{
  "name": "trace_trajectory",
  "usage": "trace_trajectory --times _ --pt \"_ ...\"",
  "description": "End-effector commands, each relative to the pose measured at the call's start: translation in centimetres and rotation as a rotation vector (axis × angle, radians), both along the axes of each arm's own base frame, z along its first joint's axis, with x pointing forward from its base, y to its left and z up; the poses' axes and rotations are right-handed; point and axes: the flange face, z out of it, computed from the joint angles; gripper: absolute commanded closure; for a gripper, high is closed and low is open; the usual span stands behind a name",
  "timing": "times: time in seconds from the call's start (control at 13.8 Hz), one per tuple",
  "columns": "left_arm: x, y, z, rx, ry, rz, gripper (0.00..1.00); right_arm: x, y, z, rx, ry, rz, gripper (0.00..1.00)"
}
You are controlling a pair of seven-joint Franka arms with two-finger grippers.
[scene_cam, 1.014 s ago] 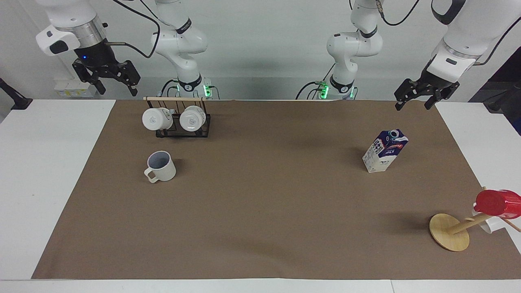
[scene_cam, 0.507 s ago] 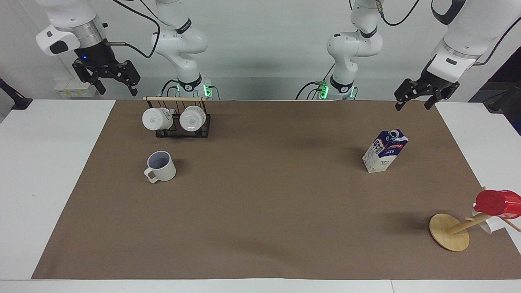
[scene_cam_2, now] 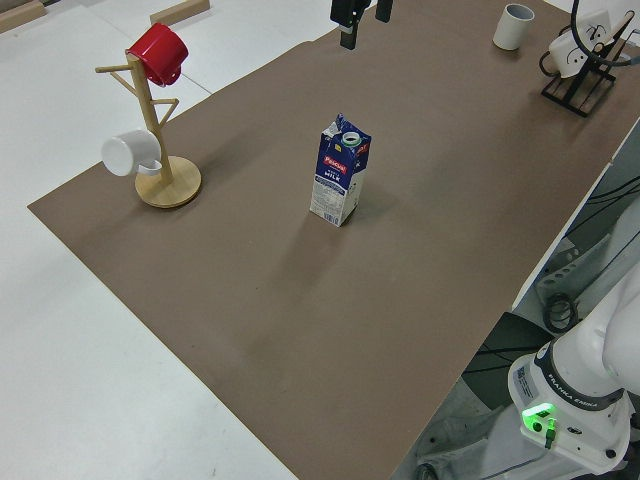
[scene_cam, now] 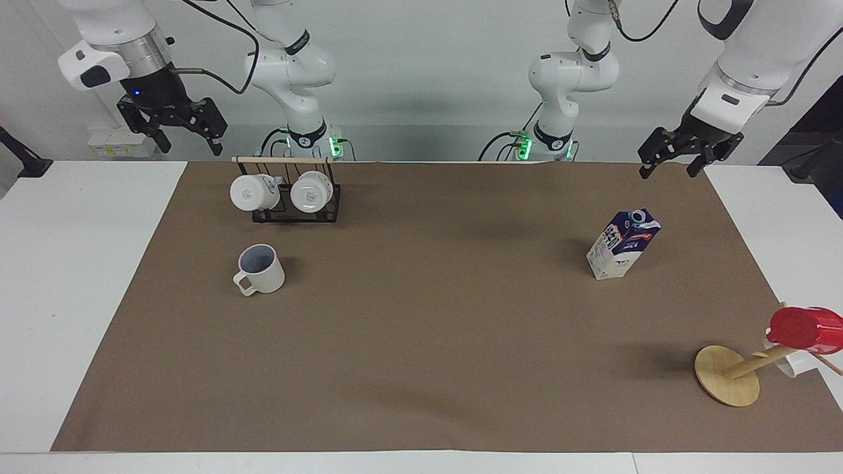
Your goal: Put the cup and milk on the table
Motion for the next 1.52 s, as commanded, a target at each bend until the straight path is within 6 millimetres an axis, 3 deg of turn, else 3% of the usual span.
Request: trace_trajectory --times 0.0,1.45 --pt "-0.40 0.15 0.56 -0.009 0.008 0.009 0.00 -0.20 0.03 0.03 0.015 -0.008 -0.012 0.00" --pt "-0.38 0.16 0.58 -0.007 0.006 0.009 0.00 -0.43 -0.06 -0.46 0.008 -0.024 -0.027 0.00"
